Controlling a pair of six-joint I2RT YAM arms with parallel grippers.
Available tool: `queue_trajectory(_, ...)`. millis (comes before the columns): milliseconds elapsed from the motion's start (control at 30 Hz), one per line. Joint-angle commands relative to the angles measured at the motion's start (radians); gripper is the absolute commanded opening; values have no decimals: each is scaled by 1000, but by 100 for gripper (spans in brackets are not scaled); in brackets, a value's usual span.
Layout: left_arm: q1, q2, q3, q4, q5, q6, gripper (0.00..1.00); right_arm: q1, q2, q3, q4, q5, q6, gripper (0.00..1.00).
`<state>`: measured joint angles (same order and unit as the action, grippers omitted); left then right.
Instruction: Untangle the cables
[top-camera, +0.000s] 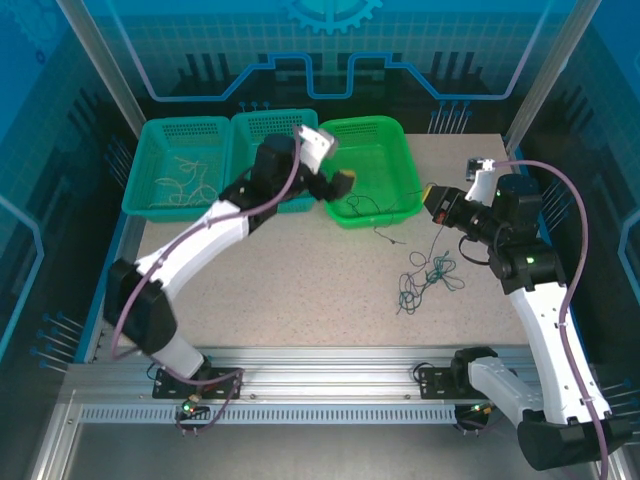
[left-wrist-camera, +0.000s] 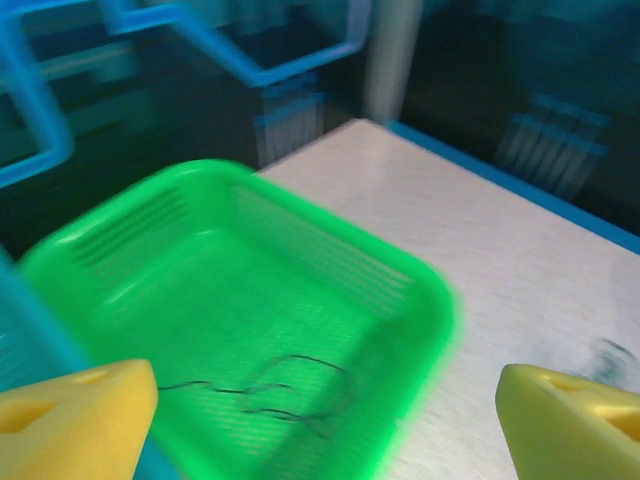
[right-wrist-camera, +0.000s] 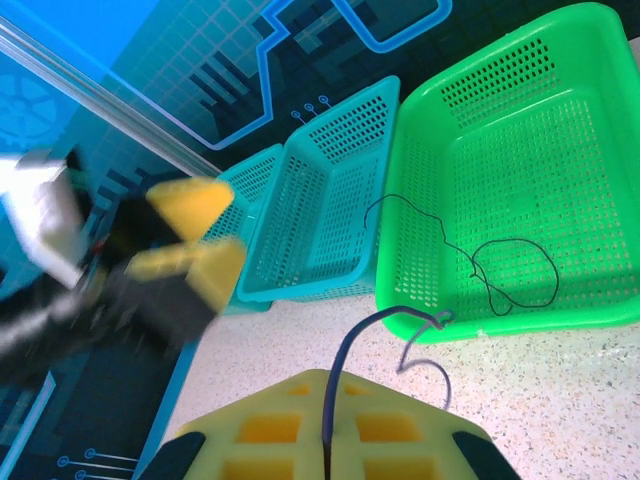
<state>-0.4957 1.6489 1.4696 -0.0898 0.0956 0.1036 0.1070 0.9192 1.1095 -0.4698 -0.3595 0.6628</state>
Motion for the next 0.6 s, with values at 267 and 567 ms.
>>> queue_trajectory(267, 226, 410, 393, -387, 206, 14, 62, 18, -34, 49, -69, 37, -30, 0)
queue_trajectory(567, 290, 532, 452, -424, 330, 99, 57, 20, -26, 50, -63, 31, -18, 0)
